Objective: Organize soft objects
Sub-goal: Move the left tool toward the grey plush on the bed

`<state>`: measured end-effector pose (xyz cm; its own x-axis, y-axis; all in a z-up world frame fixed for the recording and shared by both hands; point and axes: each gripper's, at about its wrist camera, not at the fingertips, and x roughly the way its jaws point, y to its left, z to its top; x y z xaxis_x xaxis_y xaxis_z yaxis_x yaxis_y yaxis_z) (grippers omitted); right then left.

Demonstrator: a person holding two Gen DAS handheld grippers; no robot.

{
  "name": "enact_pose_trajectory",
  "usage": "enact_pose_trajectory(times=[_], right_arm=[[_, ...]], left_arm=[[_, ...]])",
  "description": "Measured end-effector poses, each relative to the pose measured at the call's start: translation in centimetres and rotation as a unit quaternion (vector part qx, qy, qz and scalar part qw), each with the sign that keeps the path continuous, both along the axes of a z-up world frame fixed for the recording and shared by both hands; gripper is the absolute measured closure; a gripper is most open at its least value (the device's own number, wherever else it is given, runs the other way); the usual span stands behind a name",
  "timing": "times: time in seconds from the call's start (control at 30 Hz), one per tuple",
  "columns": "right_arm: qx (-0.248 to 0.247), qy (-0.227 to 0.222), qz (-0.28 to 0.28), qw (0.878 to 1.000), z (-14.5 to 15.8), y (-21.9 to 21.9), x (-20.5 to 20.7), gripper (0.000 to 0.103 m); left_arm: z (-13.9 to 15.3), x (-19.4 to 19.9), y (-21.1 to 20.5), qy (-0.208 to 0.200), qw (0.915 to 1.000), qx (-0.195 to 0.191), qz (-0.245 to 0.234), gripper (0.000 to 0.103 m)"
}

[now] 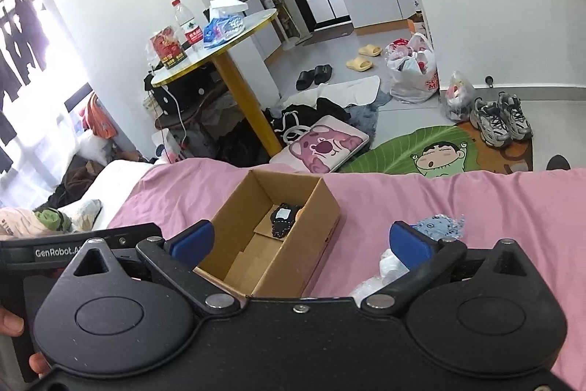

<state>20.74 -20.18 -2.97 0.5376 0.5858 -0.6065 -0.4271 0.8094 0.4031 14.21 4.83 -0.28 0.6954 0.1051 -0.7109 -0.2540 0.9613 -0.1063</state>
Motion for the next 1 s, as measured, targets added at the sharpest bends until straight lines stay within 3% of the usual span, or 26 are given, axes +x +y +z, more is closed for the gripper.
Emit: enact_pose_trajectory(times=[0.57,1.0], right_arm=[[0.024,0.0,-0.029,0.999,-0.1,-5.3,-1.1,0.0],[0.003,0.041,-0.085,0.996,-3.8,-8.8,-0.7,0.0]], left_arm=[[0.1,-1.6,-4.1,0.022,0.9994,0.01,-0.024,0.001],[-3.0,-0.4,-5.5,0.026,0.9992,-0.013,-0.028,0.003]])
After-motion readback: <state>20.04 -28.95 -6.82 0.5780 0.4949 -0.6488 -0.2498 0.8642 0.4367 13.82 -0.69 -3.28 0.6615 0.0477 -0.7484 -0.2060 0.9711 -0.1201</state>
